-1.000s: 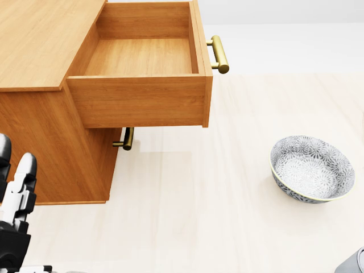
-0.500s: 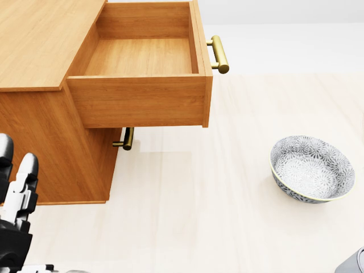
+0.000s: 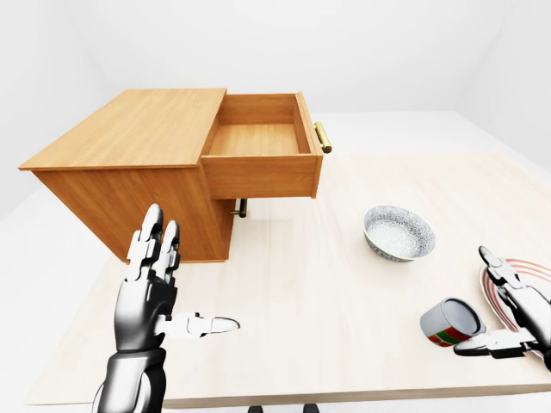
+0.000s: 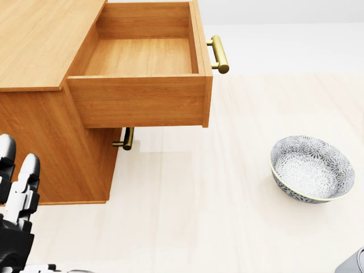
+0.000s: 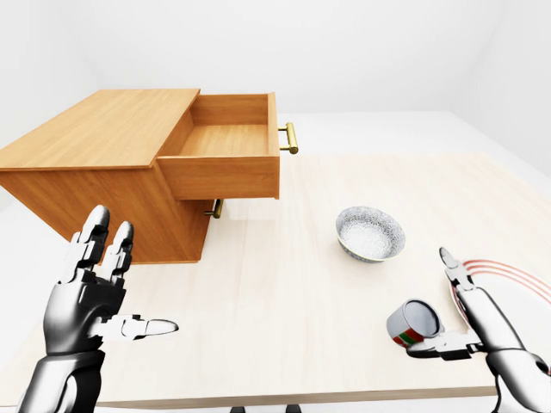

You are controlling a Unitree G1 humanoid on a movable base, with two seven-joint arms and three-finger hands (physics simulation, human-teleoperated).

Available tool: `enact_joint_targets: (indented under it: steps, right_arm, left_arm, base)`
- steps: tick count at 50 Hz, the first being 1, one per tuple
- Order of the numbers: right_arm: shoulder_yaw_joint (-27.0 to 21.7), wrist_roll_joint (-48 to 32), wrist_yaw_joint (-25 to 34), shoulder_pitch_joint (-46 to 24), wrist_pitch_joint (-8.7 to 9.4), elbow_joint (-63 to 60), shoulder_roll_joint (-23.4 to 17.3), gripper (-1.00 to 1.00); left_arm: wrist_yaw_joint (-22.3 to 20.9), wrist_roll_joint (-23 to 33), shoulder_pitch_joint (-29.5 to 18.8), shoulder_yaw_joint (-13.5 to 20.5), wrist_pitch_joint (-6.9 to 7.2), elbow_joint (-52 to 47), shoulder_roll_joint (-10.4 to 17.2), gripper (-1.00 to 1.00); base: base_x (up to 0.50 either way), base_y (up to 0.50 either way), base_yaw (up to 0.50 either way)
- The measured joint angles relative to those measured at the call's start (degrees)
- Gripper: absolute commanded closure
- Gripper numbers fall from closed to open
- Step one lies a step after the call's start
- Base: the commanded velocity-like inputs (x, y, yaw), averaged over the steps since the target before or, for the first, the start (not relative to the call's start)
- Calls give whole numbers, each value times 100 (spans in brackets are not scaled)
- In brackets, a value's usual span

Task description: Put the ketchup in the top drawer of the cabinet.

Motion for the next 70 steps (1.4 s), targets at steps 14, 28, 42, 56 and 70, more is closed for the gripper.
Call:
enact_joint_targets:
  steps: [14, 28, 42, 56, 70]
  right_arm:
    - [150, -12, -198, -11, 0, 417, -52, -100]
    - [316, -6, -390, -4, 0, 845, -96, -100]
    - [419, -161, -370, 97, 0, 1006, -96, -100]
    - [509, -341, -325, 195, 0, 1153, -81, 100]
    - [543, -486, -228, 278, 0, 1186, -27, 100]
  left_arm:
    - [0, -9, -1, 4, 6, -5, 6, -100]
    - [1, -6, -5, 5, -5, 11, 2, -100]
    - [16, -9, -25, 10, 19, 21, 6, -100]
    - [33, -9, -59, 18, 52, 39, 11, -100]
    - [48, 3, -66, 12, 54, 54, 12, -100]
  base:
    - [0, 0, 0]
    - [0, 0, 0]
    - [0, 0, 0]
    - [0, 0, 0]
    - [0, 0, 0]
